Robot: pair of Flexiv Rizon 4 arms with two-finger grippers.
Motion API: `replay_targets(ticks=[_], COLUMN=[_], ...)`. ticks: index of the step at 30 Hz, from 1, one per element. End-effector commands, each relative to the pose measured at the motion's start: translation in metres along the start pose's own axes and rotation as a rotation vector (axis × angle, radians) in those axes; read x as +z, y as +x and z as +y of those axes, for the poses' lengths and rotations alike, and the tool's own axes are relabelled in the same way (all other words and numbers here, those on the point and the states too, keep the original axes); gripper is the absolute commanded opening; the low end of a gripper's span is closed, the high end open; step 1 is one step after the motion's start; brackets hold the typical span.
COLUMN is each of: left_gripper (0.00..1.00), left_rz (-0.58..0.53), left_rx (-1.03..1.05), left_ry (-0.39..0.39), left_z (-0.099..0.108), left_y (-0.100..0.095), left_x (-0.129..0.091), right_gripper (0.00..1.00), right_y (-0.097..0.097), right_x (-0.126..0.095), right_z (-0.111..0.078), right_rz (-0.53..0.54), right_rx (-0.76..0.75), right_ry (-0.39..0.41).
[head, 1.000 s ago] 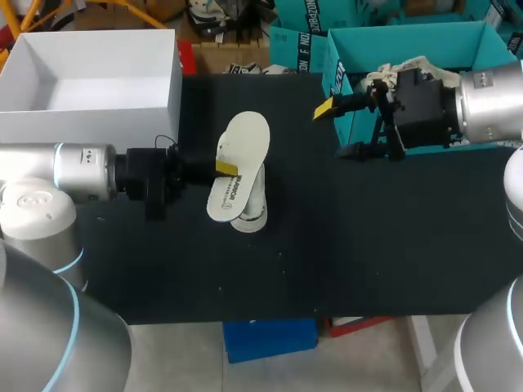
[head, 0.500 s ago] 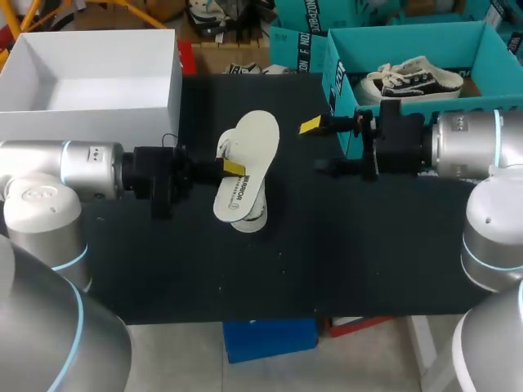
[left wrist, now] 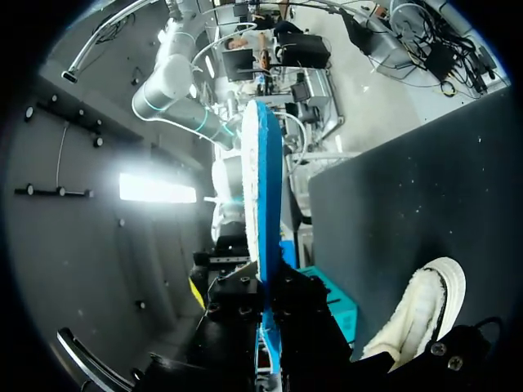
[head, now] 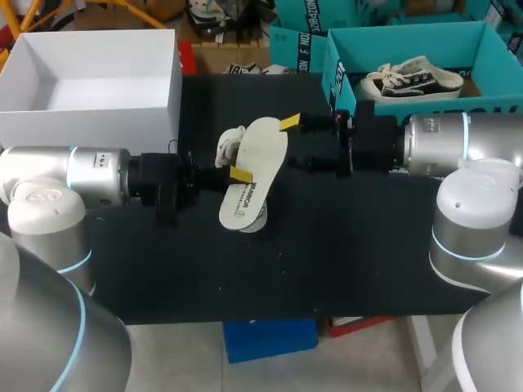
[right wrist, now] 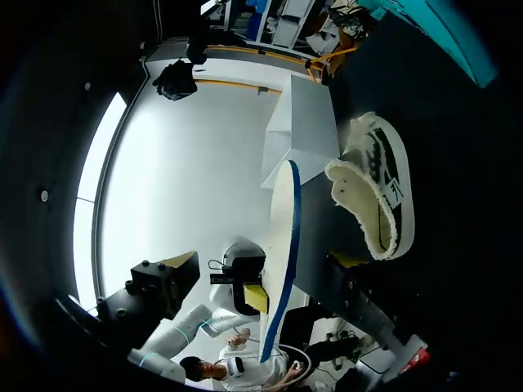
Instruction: Take the shoe out of the shoebox, open the shoe tongue, remove and reinsert the insole, then place the shoe into the shoebox
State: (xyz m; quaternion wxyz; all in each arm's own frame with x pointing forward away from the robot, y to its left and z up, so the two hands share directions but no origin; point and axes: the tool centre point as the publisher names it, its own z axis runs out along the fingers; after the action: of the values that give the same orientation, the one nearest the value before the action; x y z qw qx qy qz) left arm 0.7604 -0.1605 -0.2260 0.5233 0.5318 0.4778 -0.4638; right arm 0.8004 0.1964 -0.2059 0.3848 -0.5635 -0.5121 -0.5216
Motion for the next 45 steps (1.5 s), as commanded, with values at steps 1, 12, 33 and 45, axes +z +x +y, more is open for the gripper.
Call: replay_targets(ticks=[1,12,33,45], left_gripper=[0.0,0.0,0.0,0.0], left_rz=[0.001,0.02,0.031,0.03], left_rx=[0.0,0.035,0.037,0.028], left_ry=[-0.002,-0.027,-0.046,-0.043], left_z=[0.0,0.008,0.013,0.013], left_y=[0.002,0.009,0.014,0.015], left_x=[0.007,0.011,0.007,0.006], right_gripper=[1.0,1.0,0.2,0.0], right_y=[0.001,0.001,-0.007,-0.008], right_x=[0.023,0.026,0.018,0.021], right_z=[0.002,-0.023,-0.031,-0.031], right_rz=[0.004,-0.005,-0.01,-0.011], right_rx=[-0.003,0.027,0.054,0.054], right_ry=[0.012,0.03,0.012,0.013])
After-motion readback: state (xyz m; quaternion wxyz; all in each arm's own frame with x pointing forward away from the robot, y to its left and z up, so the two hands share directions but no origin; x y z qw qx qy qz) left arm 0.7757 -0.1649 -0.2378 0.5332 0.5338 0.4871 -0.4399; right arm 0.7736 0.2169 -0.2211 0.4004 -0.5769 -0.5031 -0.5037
